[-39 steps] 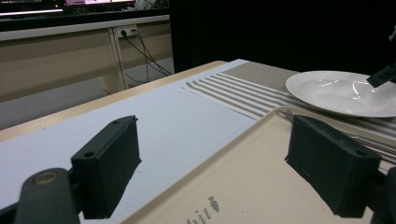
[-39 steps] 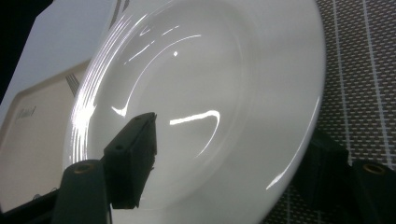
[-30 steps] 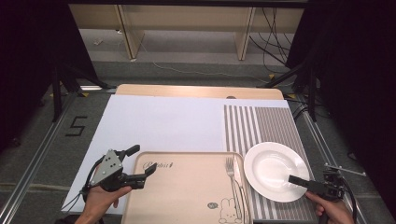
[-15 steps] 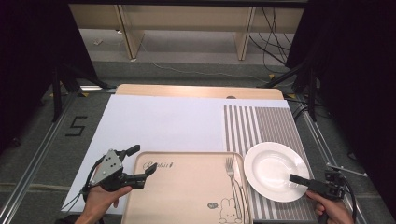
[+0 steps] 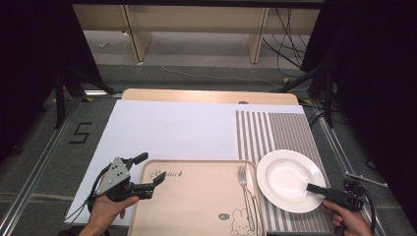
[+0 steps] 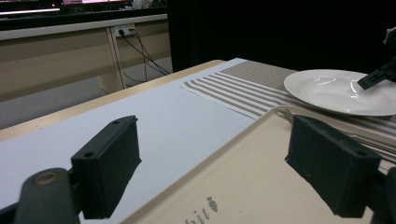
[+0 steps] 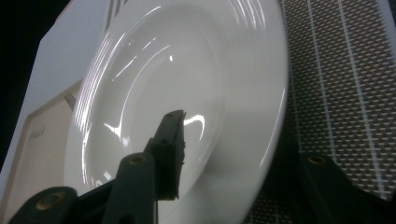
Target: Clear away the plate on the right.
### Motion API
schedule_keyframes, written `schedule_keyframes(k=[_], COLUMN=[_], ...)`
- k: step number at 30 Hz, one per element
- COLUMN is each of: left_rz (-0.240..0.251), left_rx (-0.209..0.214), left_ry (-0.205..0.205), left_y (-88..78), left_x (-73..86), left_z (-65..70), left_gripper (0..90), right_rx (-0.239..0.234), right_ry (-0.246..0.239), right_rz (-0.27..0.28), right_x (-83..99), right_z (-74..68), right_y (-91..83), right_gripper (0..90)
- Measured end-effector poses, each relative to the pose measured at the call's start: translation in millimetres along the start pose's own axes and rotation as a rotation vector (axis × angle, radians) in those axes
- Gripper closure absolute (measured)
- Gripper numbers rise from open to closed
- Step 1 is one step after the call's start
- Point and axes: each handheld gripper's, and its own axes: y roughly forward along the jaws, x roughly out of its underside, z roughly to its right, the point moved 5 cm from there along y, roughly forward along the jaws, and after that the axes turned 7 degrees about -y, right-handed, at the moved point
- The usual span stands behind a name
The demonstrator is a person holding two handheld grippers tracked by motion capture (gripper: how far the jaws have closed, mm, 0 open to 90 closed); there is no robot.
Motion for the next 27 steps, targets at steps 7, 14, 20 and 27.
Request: schedule_keyframes(k=[7,14,20,27], left_rz=[-0.001,-0.005,-0.002,-0.004], left_rx=[0.001,0.001,-0.002,0.0], left_ry=[-0.001,-0.002,-0.005,-0.004], left_y=[0.1,0.7,0.5,0.7], left_x=[0.2,0.7,0.4,0.5], left_z=[0.2,-0.2,-0.5,-0.5], left_gripper=[16.2,16.2,16.2,16.3], right_rx=[0.033,0.035,0.025,-0.024], right_ry=[0.011,0.017,0.029,0.05], right_rz=[0.0,-0.004,0.009,0.032], right_x=[-0.2,-0.2,-0.1,-0.8], right_z=[2.5,2.9,4.0,1.7], right_y=[1.0,-0.2,0.5,-1.5], right_gripper=[67.7,69.0,70.7,75.4])
